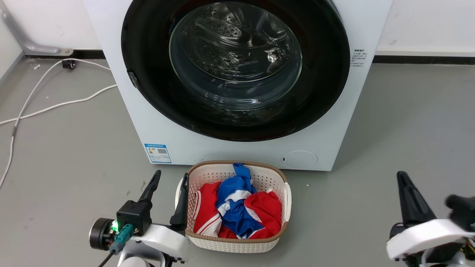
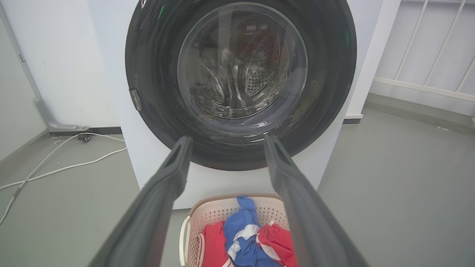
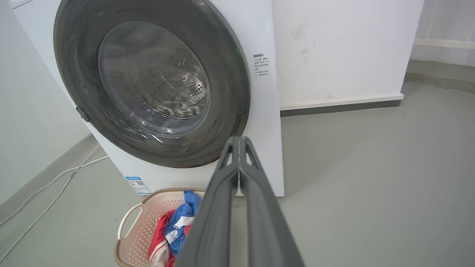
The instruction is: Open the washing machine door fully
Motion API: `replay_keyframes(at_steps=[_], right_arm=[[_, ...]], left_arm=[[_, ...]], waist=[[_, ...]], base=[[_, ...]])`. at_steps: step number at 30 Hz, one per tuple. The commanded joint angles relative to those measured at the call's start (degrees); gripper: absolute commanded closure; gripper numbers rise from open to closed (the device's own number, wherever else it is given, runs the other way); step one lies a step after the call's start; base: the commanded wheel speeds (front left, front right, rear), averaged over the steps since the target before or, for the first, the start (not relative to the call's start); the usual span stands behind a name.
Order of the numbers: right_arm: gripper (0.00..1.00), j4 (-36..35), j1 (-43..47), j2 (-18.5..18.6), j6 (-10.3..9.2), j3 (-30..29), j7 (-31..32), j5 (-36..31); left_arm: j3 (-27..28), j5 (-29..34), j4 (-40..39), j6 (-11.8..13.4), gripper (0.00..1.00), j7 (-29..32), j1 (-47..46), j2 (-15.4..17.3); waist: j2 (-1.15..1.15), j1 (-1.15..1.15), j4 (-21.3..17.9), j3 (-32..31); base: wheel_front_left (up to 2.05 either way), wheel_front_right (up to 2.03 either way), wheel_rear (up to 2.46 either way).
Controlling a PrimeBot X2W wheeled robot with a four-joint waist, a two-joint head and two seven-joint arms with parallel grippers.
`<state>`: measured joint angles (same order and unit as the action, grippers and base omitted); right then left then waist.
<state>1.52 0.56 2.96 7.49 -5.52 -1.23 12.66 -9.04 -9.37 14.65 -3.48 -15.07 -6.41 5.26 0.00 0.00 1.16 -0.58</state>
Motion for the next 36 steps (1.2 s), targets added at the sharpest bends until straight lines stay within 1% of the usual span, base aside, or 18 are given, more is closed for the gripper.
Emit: replay_keyframes(at_steps=[1,4,7,12,14,17,19,27,31,36], right_arm=[[1.00,0.4,-0.4,-0.1,0.01,-0.3,0.0,3.4],[1.00,1.8,-0.9,-0.1,0.01,-1.9,0.5,15.5],[1.00,4.9,-1.6,-0.1,0.01,-4.2,1.1,28.7],[1.00,10.2,-4.0,-0.1,0.01,-6.3,2.9,52.1],[1.00,11.8,-5.2,-0.1,0.01,-7.2,3.6,59.0],[1.00,14.2,-8.3,0.0,0.01,-9.3,5.6,67.1],[1.00,16.3,-11.0,0.2,0.01,-11.0,7.3,69.8],[1.00,28.5,-25.4,5.9,0.01,-14.9,11.7,73.3],[1.00,35.6,-33.9,9.2,0.01,-15.0,15.3,74.3],[1.00,43.1,-44.6,13.6,0.01,-13.0,20.2,73.3]], left_arm=[[0.1,0.1,0.1,0.1,0.00,-0.1,-0.5,-0.1],[0.2,0.4,-0.2,0.3,0.00,-0.1,-0.5,-0.1],[0.4,0.4,-0.3,0.3,0.00,-0.1,-0.3,-0.2],[0.8,0.2,-0.5,0.3,0.00,-0.1,-0.3,-0.4],[0.9,0.2,-0.8,0.3,0.00,-0.1,-0.5,-0.5],[1.1,0.3,-1.3,0.5,0.00,-0.1,-1.1,-0.6],[1.3,0.3,-1.8,0.4,0.00,-0.1,-1.6,-0.7],[1.3,0.7,-4.0,0.1,0.00,-0.1,-4.9,-1.0],[1.1,0.8,-5.3,-0.1,0.00,-0.1,-7.0,-1.2],[0.6,1.2,-6.8,-0.4,0.00,-0.1,-9.0,-1.4]], waist=[[0.00,0.00,0.0,0.0],[0.00,0.00,0.0,-0.1],[0.00,0.00,-0.1,0.0],[0.00,0.00,-0.3,0.3],[0.00,0.00,-0.6,0.7],[0.00,0.00,-0.9,1.9],[0.00,0.00,-1.1,3.1],[0.00,0.00,-0.2,9.3],[0.00,0.00,0.9,12.9],[0.00,0.00,2.3,17.0]], base=[[0.00,0.00,0.00],[0.00,0.00,0.00],[0.00,0.00,0.00],[0.00,0.00,0.00],[0.00,0.00,0.00],[0.00,0.00,0.00],[0.00,0.00,0.00],[0.00,0.00,0.00],[0.00,0.00,0.00],[0.00,0.00,0.00]])
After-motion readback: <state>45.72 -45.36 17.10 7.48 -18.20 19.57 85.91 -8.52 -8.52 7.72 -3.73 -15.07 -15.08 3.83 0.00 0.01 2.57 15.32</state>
